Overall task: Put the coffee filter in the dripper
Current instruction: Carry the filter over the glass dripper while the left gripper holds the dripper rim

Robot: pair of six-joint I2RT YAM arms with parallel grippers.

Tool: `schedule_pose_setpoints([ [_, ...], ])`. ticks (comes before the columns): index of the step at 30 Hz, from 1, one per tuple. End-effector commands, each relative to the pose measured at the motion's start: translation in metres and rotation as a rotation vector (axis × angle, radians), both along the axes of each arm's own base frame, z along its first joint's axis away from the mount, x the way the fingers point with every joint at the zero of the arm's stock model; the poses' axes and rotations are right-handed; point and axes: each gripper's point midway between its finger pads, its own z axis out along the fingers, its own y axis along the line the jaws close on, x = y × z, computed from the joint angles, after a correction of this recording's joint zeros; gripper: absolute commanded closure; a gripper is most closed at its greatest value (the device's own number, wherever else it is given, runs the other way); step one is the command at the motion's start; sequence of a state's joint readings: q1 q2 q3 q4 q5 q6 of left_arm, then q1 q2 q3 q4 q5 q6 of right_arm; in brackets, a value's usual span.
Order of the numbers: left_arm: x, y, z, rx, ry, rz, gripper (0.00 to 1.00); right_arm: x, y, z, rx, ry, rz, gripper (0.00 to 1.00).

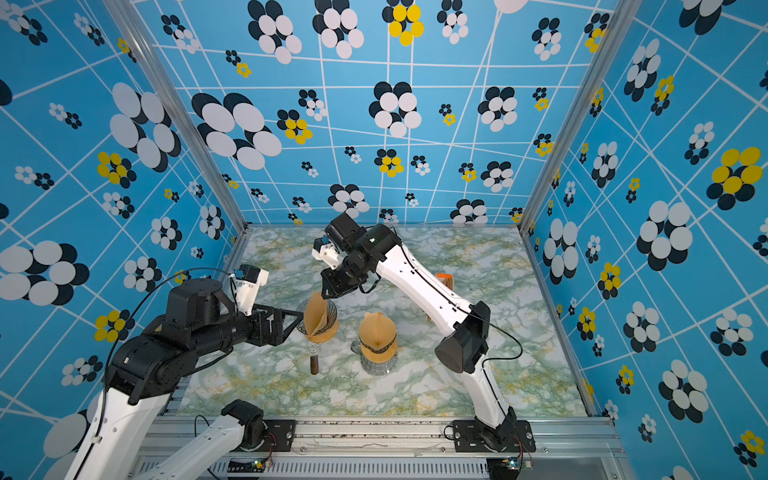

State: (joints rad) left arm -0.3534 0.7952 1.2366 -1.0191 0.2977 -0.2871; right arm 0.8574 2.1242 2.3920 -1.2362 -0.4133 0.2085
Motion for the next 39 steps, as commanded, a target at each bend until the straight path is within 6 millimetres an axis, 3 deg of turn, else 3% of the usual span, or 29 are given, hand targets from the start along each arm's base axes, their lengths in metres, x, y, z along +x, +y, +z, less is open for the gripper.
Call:
schedule_pose_setpoints([
  [1, 0.003, 0.004, -0.012, 0.034, 0.034, 0.019, 0.01, -0.002, -0.004, 0.009, -0.012, -0.028, -0.009, 0.65],
  [10, 0.016, 0.022, -0.043, 0.173, 0.160, 0.107, 0.01, -0.008, -0.010, 0.012, -0.072, -0.139, -0.046, 0.37],
  [23, 0.043, 0.016, -0.076, 0.095, 0.313, 0.155, 0.01, 0.003, -0.011, -0.011, -0.196, -0.222, -0.060, 0.01],
  [32, 0.053, 0.001, -0.097, 0.019, 0.370, 0.113, 0.01, 0.008, -0.014, -0.029, -0.270, -0.229, -0.033, 0.01],
  [39, 0.056, 0.010, -0.119, 0.052, 0.411, 0.152, 0.01, 0.010, -0.022, -0.040, -0.333, -0.240, -0.022, 0.01],
])
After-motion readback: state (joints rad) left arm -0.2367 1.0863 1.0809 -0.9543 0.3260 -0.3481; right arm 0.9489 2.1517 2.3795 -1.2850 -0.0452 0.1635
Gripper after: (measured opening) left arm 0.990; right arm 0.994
